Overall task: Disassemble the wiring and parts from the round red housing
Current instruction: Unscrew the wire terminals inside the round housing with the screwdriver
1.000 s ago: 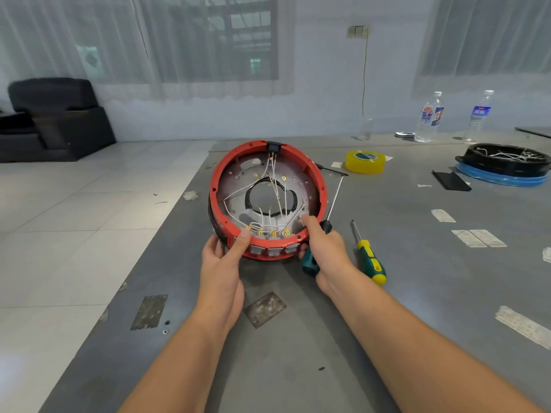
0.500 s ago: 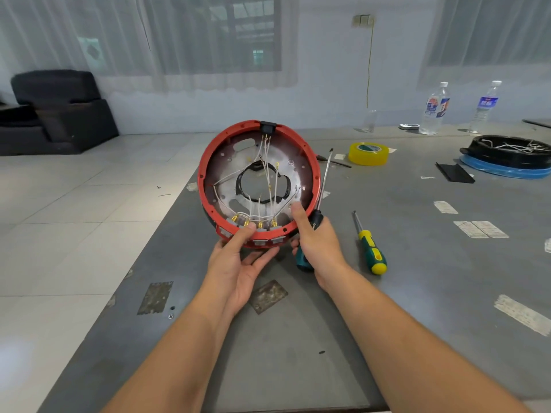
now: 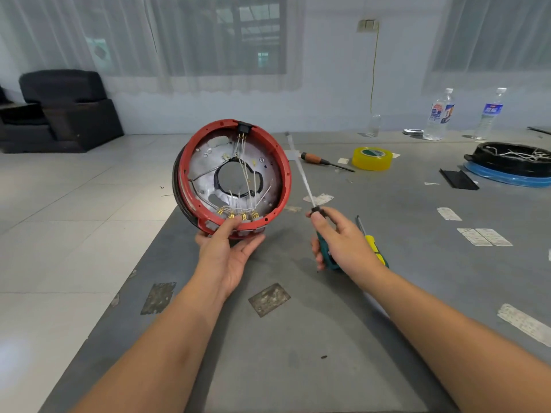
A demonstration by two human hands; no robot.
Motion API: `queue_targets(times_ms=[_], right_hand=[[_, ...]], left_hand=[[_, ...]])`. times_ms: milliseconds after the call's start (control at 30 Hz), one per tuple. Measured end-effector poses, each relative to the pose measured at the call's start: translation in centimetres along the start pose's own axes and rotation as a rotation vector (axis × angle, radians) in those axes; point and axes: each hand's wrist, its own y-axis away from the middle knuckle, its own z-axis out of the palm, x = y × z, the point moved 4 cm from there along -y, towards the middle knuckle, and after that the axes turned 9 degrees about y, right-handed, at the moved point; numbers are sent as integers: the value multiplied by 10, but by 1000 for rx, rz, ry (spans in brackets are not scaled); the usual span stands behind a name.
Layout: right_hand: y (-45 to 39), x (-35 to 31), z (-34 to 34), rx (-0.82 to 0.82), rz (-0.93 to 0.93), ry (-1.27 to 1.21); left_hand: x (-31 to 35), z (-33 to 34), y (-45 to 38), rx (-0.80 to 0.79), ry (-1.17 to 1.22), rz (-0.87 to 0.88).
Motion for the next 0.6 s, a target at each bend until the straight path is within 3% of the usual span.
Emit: queue_targets(times_ms=[333,600], right_hand=[[16,7,-13,-204,14,223],[15,-2,-34,-44,-82,-76]], left_hand=[[8,-14,-2,7,100,95],[8,-17,-2,33,160,79]])
